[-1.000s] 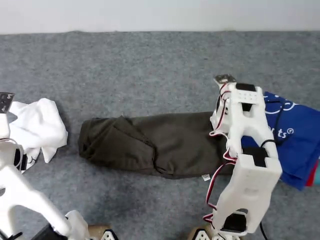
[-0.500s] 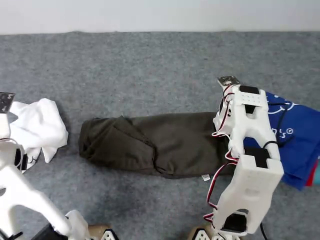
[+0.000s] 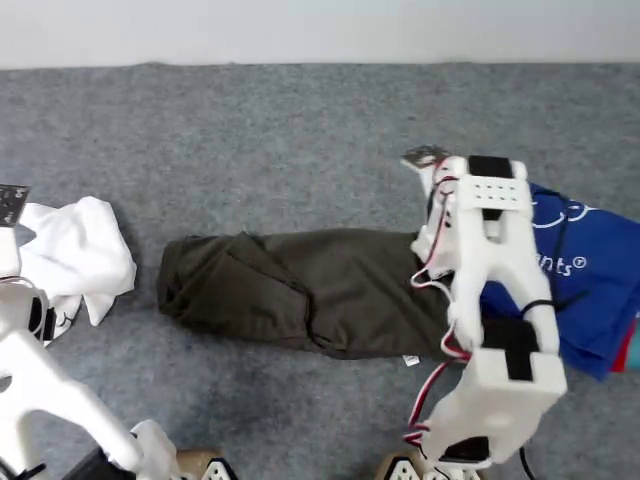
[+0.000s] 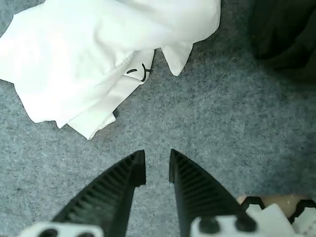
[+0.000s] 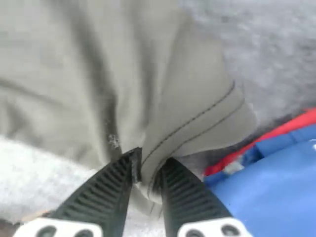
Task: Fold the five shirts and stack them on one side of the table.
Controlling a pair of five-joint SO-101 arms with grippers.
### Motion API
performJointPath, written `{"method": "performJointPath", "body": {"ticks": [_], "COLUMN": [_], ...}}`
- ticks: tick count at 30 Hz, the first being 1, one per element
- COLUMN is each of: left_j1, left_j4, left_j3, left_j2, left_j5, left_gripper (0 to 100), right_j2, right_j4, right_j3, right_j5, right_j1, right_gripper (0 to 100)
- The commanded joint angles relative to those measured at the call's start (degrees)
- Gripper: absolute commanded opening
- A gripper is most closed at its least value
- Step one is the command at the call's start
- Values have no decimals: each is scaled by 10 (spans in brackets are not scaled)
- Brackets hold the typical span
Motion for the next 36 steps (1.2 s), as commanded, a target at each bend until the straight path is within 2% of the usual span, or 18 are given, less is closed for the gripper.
{"method": "performJointPath", "body": {"ticks": [1,9,15,20,25,36], "left_j1": [3,4,4,4,4,27], "left_j4": [12,11,2,-2,-6,-15], "left_j3": [-7,-7,-7,-6,-6,-2], "left_j2": [-21,-21,-21,-21,-21,-21], "left_j5": [-7,-7,-6,-5,-5,-4], "left_gripper": [97,97,96,96,96,96], "right_j2": [-75,-160,-161,-129,-6,284], "right_j4": [42,59,-23,-111,-121,-6], "right_j3": [-4,-5,-5,-15,-113,-529], "right_j5": [8,-32,-54,-52,-52,-51], "right_j1": [-58,-247,-351,-393,-411,-443], "right_gripper": [10,10,10,10,10,10]}}
